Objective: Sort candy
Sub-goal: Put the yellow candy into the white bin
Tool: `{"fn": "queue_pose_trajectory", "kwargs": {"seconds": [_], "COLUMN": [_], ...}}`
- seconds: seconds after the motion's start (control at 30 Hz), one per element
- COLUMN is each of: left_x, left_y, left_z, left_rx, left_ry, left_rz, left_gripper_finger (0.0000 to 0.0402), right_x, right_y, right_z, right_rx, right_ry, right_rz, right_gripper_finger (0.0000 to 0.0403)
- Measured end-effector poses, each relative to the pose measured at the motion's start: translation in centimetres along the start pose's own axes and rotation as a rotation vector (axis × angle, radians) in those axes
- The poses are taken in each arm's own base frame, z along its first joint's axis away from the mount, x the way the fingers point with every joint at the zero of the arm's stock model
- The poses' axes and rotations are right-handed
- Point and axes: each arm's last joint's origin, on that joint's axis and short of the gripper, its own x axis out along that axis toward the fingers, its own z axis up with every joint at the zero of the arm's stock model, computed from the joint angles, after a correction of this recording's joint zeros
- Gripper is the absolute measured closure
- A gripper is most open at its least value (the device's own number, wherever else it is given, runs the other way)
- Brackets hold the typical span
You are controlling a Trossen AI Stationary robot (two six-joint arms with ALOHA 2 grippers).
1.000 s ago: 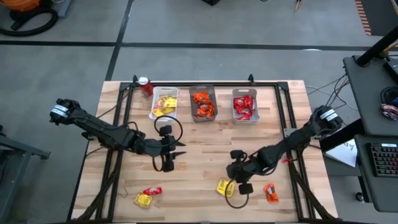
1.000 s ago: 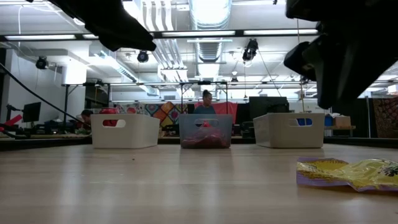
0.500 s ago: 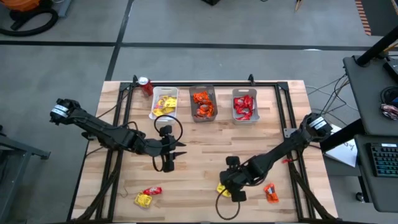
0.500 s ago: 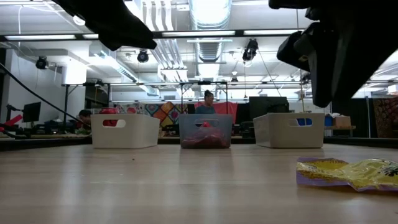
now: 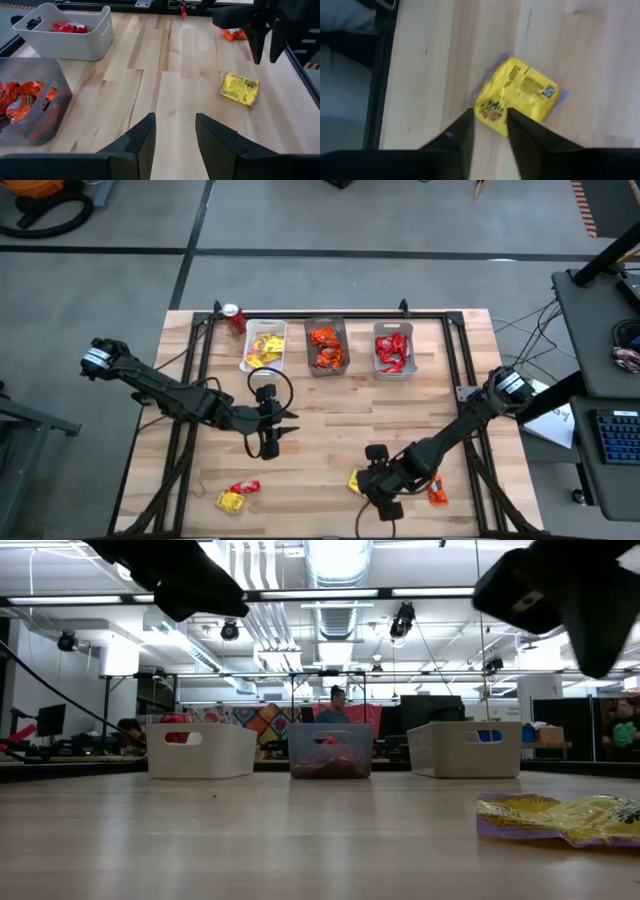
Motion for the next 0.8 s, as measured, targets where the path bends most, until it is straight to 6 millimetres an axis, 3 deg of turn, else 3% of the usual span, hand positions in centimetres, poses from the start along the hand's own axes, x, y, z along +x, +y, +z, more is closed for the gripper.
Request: {"fn": "queue_pose_trajectory", "kwargs": {"seconds": [0.13, 0.27, 0.4, 0.63, 0.8], "left_x": [0.0, 0.0, 0.0, 0.0, 0.0], "left_y": [-0.1, -0.1, -0.1, -0.1, -0.1], "left_z": [0.2, 0.3, 0.4, 0.6, 0.6], "left_rx": [-0.010, -0.016, -0.019, -0.025, -0.026], "left_ry": [-0.018, -0.033, -0.041, -0.056, -0.059], "left_rz": [-0.005, -0.008, -0.010, -0.013, -0.014], "left_gripper_finger": [0.0278, 0.0278, 0.0278, 0.0278, 0.0278], "right_x": [0.1, 0.0, 1.1, 4.7, 5.4], "right_y": [1.0, 1.6, 1.9, 1.6, 1.1], "right_z": [-0.7, -1.1, -1.1, -1.6, -1.6], "right_rx": [-0.065, -0.173, -0.198, -0.216, -0.191], "right_ry": [-0.028, -0.054, -0.060, 0.017, 0.035], "right_rz": [-0.064, -0.121, -0.121, -0.149, -0.164], "right_gripper_finger": [0.0218, 0.0185, 0.0178, 0.0177, 0.0178]}}
